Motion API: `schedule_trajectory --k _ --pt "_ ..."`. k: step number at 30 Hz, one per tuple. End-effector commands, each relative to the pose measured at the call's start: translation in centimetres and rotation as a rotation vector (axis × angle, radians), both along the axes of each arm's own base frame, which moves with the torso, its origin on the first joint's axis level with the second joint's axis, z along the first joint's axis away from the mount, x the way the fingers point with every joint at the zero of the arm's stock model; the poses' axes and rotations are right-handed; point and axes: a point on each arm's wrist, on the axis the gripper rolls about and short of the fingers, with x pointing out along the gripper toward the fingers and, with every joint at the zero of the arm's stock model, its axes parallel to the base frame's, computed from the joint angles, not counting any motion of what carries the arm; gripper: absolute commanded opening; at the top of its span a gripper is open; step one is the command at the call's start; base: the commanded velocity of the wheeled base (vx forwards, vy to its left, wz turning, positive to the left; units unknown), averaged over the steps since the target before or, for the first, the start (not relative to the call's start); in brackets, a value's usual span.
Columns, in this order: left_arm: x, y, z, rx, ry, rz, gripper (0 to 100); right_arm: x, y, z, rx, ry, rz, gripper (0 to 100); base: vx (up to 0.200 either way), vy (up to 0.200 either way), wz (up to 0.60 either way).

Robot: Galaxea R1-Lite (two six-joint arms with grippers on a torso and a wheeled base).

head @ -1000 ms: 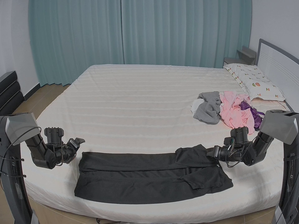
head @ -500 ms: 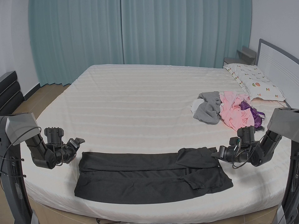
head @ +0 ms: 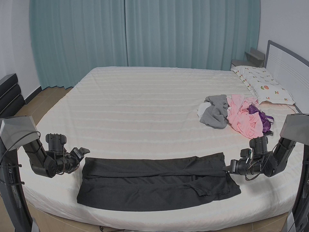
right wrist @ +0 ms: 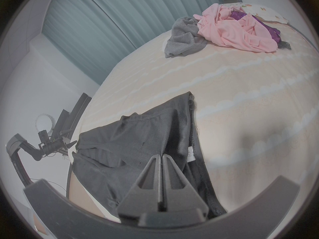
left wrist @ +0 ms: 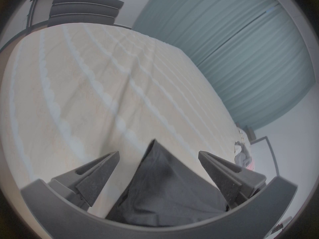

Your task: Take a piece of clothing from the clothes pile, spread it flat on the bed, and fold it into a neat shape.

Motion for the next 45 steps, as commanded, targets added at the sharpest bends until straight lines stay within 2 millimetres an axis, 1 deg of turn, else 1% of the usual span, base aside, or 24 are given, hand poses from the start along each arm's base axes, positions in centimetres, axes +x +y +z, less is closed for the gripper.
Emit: schedule_trajectory --k 1,3,4,5,7,10,11,12,15,20,21,24,27,28,32,35,38,42,43,45 --pt "-0.8 -1.1 1.0 0.013 0.012 -0.035 100 -0.4 0.1 -0.1 -0.008 -0.001 0.013 0 0.0 0.0 0.0" --pt "-0.8 -1.1 1.0 0.013 0.012 -0.035 100 -0.4 0.1 -0.1 -0.008 -0.001 0.013 0 0.0 0.0 0.0" --pt "-1.0 -1.8 0.9 0.021 0.046 -0.047 100 -0.5 0.3 0.0 -0.008 -0.005 0.011 0 0.0 0.0 0.0" --pt "-1.1 -2.0 0.8 0.028 0.059 -0.045 100 -0.5 0.3 0.0 -0.009 -0.004 0.008 100 0.0 0.0 0.0" --pt "-1.2 -2.1 0.7 0.035 0.065 -0.042 100 -0.5 0.3 0.0 -0.008 -0.003 0.007 100 0.0 0.0 0.0" --pt "-1.4 -2.5 0.5 0.074 0.094 -0.031 100 -0.9 0.7 1.0 0.033 0.001 -0.028 100 0.0 0.0 0.0" --pt "-1.4 -2.5 0.5 0.075 0.096 -0.03 100 -0.9 0.7 1.1 0.036 0.003 -0.03 100 0.0 0.0 0.0" --pt "-1.5 -2.8 0.4 0.08 0.112 -0.035 100 -1.2 1.4 1.9 0.071 0.008 -0.061 100 0.0 0.0 0.0" --pt "-1.6 -3.0 0.0 0.084 0.132 -0.04 100 -1.4 2.2 2.6 0.076 0.015 -0.142 100 0.0 0.0 0.0" --pt "-1.7 -3.4 -0.3 0.103 0.144 -0.036 100 -1.9 3.1 2.7 0.078 0.037 -0.223 100 0.0 0.0 0.0" --pt "-1.6 -3.6 -0.7 0.111 0.153 -0.036 100 -2.0 3.5 2.7 0.079 0.046 -0.25 100 0.0 0.0 0.0" --pt "-1.6 -3.7 -1.3 0.116 0.167 -0.039 100 -2.0 3.9 2.5 0.084 0.057 -0.298 100 0.0 0.0 0.0" --pt "-1.3 -3.7 -1.8 0.119 0.171 -0.037 100 -2.1 4.0 2.5 0.087 0.068 -0.307 100 0.0 0.0 0.0" --pt "-1.3 -3.7 -1.7 0.119 0.17 -0.037 0 -2.1 4.0 2.5 0.089 0.069 -0.312 100 0.0 0.0 0.0" --pt "-1.4 -3.6 -1.7 0.118 0.175 -0.034 0 -2.0 4.3 2.6 0.09 0.07 -0.352 100 0.0 0.0 0.0" --pt "-1.5 -3.6 -1.5 0.12 0.173 -0.034 0 -2.3 4.9 2.4 0.091 0.083 -0.374 100 0.0 0.0 0.0" --pt "-1.5 -3.6 -0.2 0.124 0.136 -0.024 0 -2.3 5.0 2.2 0.076 0.107 -0.412 100 0.0 0.0 0.0" --pt "-1.6 -3.6 0.6 0.125 0.115 -0.021 0 -1.9 5.1 2.1 0.075 0.131 -0.453 100 0.0 0.0 0.0" --pt "-1.6 -3.6 1.1 0.125 0.1 -0.02 0 -1.8 5.1 2.1 0.078 0.143 -0.464 100 0.0 0.0 0.0" --pt "-1.6 -3.6 1.1 0.125 0.097 -0.02 0 -1.6 5.1 2.1 0.08 0.143 -0.47 100 0.0 0.0 0.0"
